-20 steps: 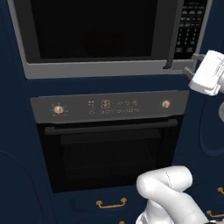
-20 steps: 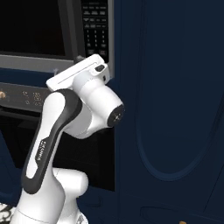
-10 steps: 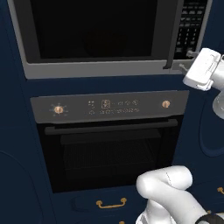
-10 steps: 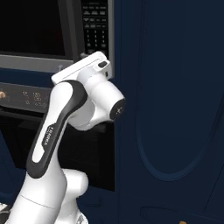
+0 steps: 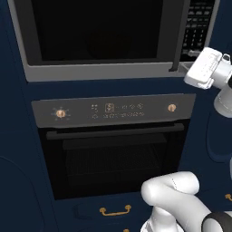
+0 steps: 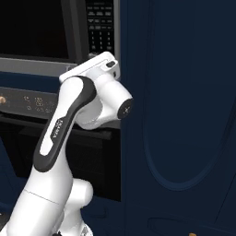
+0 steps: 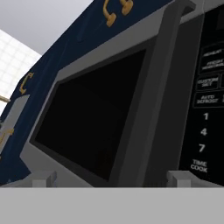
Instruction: Pick the mushroom from the sink and place it in the bowl. Then pick the bowl and place it in the microwave. Then close the microwave door and press the start button.
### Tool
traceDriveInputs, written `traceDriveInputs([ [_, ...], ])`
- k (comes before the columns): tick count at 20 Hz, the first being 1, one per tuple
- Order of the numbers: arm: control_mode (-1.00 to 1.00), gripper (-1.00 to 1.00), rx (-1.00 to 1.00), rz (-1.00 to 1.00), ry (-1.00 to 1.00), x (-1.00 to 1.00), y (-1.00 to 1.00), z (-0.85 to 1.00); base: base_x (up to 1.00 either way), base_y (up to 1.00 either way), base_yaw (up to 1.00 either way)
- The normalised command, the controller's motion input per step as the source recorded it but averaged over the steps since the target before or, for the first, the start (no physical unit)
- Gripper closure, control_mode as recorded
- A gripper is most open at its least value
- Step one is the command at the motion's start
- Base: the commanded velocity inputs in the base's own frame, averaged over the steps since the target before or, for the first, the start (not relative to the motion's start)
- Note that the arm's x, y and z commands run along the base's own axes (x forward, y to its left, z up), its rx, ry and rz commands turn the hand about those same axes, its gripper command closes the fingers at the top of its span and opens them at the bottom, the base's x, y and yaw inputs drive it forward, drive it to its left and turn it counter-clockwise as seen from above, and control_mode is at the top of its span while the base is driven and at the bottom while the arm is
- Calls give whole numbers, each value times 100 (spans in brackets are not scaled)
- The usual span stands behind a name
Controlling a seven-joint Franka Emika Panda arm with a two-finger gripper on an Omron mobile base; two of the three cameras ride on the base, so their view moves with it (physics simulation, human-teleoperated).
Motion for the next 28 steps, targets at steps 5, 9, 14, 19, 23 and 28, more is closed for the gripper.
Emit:
traceDriveInputs([
  [5, -100, -100, 0, -1, 2, 27, 0, 0, 0, 0, 0],
  [9, -100, -100, 0, -1, 3, 30, 0, -1, 0, 0, 0],
  [14, -100, -100, 0, 0, 2, 22, 0, -10, 0, 0, 0],
  [19, -100, -100, 0, 0, 3, 23, 0, -18, 0, 0, 0],
  [23, -100, -100, 0, 0, 4, 28, 0, -19, 0, 0, 0],
  [28, -100, -100, 0, 0, 3, 21, 0, -18, 0, 0, 0],
])
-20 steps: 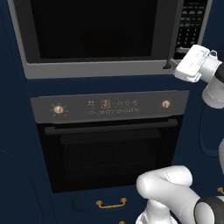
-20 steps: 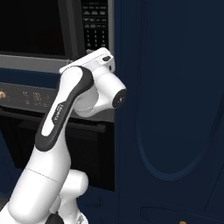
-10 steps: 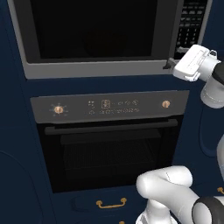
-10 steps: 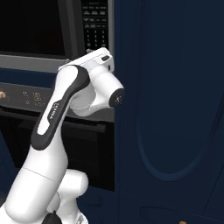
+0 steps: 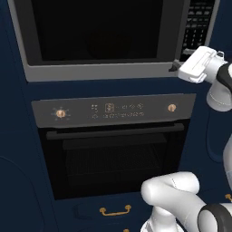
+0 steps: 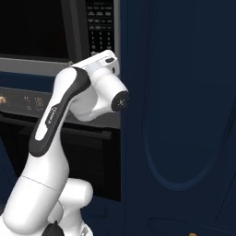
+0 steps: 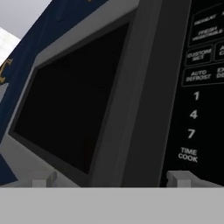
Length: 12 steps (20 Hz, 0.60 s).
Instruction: Pick the mushroom from the sink and place it in the bowl. Then pick the bowl and place it in the microwave. Then close the microwave door and press the start button.
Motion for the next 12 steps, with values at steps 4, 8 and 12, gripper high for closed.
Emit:
traceDriveInputs([
  [4, -100, -100, 0, 0, 4, 25, 0, -19, 0, 0, 0],
  [8, -100, -100, 0, 0, 3, 38, 0, -18, 0, 0, 0],
  [12, -100, -100, 0, 0, 1, 45, 0, -20, 0, 0, 0],
])
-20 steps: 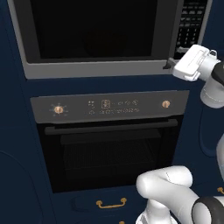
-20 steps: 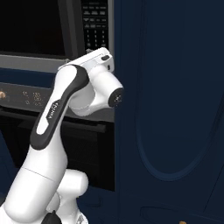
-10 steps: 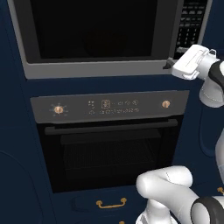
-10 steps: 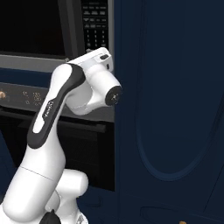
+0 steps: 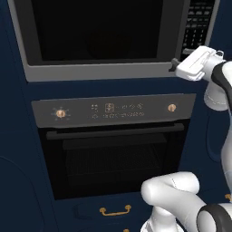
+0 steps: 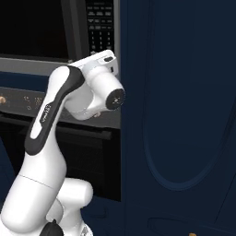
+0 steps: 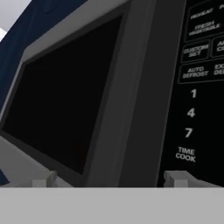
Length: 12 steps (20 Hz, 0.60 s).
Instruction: Pick the mushroom from the sink and place it in the bowl. Then pick the bowl and place it in the microwave. Then close the microwave door and press the start button.
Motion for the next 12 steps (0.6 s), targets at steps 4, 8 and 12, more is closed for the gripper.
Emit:
traceDriveInputs([
  [4, -100, -100, 0, 0, 0, 42, 0, -22, 0, 0, 0],
  [8, -100, -100, 0, 0, 1, 39, 0, -21, 0, 0, 0],
  [12, -100, -100, 4, 0, -6, -34, 0, -4, 0, 0, 0],
])
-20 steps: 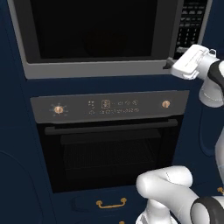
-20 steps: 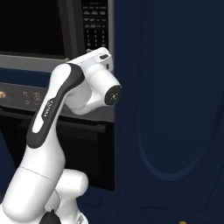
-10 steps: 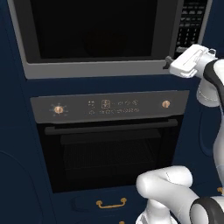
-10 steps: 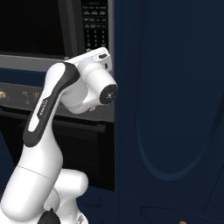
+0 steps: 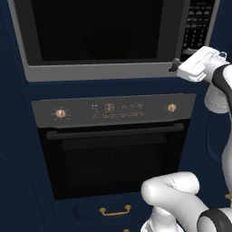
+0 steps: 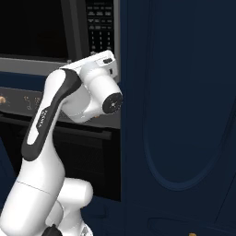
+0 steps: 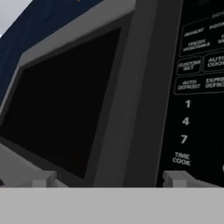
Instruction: Pick the mushroom from the sink and place it in the bowl. Then pick the bowl and place it in the microwave. Then close the microwave door and press the start button.
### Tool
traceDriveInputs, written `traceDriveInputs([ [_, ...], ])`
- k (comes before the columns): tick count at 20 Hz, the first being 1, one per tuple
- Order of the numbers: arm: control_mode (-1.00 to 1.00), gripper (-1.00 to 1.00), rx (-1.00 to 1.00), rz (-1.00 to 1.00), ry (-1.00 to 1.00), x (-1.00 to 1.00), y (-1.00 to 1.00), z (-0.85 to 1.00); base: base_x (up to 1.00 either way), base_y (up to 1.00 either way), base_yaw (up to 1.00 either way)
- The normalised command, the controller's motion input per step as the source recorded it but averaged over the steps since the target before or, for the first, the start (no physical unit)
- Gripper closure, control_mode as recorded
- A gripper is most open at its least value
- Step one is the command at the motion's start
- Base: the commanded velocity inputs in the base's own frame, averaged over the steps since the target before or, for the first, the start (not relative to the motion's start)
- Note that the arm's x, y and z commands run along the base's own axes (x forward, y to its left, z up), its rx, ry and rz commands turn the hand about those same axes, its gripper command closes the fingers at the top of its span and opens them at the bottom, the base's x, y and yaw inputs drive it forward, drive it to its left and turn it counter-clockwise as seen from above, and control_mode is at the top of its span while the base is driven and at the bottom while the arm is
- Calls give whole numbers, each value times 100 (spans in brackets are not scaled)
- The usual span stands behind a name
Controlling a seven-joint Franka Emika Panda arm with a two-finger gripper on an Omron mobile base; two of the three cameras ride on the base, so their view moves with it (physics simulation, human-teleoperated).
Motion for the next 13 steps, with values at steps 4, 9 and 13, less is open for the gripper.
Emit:
traceDriveInputs([
  [4, -100, -100, 7, 0, -11, -100, 0, 0, 0, 0, 0],
  [9, -100, -100, 5, 0, -4, -100, 8, 0, 0, 0, 0],
  [13, -100, -100, 4, 0, 0, -96, 23, 0, 0, 0, 0],
])
